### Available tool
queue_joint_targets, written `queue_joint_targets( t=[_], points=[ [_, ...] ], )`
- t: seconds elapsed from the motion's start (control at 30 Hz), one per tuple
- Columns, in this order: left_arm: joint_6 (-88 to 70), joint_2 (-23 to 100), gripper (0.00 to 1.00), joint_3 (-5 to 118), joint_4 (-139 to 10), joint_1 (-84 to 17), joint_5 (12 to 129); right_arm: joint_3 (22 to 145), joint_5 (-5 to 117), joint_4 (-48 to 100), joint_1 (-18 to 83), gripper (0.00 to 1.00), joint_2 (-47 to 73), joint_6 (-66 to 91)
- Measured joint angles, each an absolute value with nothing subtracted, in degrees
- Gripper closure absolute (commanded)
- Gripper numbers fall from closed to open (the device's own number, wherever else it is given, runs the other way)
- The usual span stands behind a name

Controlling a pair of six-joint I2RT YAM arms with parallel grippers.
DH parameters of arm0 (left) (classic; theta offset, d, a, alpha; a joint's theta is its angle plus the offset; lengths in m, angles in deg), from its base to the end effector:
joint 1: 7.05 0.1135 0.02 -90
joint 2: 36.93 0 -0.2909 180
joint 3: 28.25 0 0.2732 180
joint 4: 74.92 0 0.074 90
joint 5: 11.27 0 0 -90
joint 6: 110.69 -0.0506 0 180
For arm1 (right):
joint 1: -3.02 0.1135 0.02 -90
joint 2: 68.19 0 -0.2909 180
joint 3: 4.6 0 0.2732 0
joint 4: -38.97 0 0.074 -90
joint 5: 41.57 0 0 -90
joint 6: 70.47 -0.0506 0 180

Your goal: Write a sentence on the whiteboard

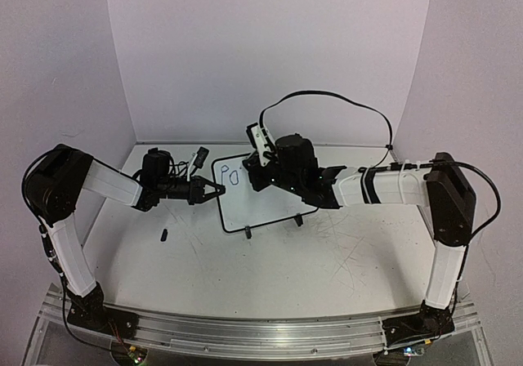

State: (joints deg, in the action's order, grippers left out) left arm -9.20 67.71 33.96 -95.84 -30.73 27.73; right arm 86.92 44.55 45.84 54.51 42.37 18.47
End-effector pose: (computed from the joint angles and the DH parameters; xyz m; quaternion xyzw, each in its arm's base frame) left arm 0.3447 -0.1941 0.1718 0.3201 0.7162 -0.4927 0.3767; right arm 0.3153 0.3908 0.2705 -0.3120 0.7126 0.2543 0.5746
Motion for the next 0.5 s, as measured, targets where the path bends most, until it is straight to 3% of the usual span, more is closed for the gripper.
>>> queue_joint_targets(
  t=[0.5],
  points=[
    [-9.18, 67.71, 1.0, 33.96, -95.74, -30.73, 27.77, 87.59, 44.86, 45.33, 55.09, 1.0, 43.09, 18.62]
  ],
)
